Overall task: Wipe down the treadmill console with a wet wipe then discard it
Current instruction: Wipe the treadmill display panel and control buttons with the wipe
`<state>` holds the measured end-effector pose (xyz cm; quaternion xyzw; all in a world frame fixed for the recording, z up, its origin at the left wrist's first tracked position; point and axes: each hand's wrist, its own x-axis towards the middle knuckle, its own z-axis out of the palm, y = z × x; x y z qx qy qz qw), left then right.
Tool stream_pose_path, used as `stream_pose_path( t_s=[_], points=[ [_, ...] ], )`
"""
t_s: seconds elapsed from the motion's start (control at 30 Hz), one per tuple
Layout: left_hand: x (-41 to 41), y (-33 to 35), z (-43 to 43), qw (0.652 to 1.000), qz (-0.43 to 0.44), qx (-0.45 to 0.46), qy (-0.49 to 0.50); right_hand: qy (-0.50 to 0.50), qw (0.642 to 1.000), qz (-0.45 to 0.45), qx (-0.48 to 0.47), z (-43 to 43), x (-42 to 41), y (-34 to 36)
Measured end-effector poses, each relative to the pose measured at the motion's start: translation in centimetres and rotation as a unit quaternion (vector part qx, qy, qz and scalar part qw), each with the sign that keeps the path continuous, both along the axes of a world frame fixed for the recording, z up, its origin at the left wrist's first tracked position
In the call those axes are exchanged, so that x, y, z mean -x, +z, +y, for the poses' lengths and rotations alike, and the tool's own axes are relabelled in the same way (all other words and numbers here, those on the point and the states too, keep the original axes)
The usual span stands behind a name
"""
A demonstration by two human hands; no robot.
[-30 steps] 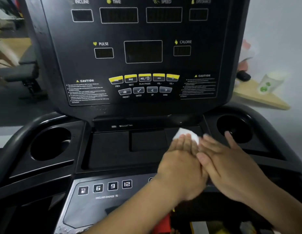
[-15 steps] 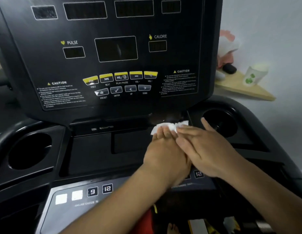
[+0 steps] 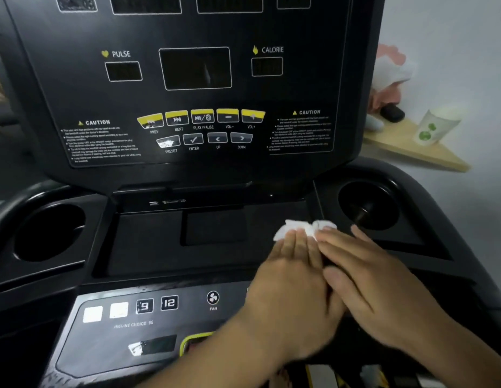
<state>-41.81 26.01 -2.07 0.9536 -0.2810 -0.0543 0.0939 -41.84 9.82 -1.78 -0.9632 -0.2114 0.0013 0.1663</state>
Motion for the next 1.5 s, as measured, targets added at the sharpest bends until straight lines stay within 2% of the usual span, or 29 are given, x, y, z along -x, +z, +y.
stream_pose_path(
  t_s=[0.1,0.23,0.47,0.63,0.73,0.97,1.27,1.5],
  points=[
    [1.7,-0.9,0.7,0.998,-0.043,0.038,0.01,0.01,0.999,-0.021,-0.022,-1.1,2.7,-0.2],
    [1.4,-0.6,0.3,0.996,-0.063,0.054,0.04,-0.008,0.991,0.006,-0.136,-1.4,1.8,-0.3],
    [3.4,-0.5,-0.4,0.991,-0.109,0.013,0.077,0.025,0.993,-0.047,-0.108,-1.1,1.5,-2.0],
    [2.8,0.1,-0.4,0.984,-0.153,0.019,0.087,0.021,0.989,-0.061,-0.135,-1.1,1.7,-2.0],
    [3.4,0.2,-0.5,0.983,-0.168,-0.013,0.077,0.024,0.989,-0.092,-0.112,-1.3,2.4,-2.3],
    [6.3,-2.7,0.7,0.982,-0.189,0.0,0.029,-0.003,0.99,-0.133,-0.036,0.1,5.2,-3.3],
    [7.2,-3.4,9.4,0.982,-0.173,-0.009,0.076,-0.027,0.993,-0.109,0.036,8.7,5.9,-3.0],
    [8.0,-3.5,15.2,0.982,-0.157,0.012,0.103,-0.016,0.993,-0.115,0.028,14.8,6.4,-3.0]
  ],
)
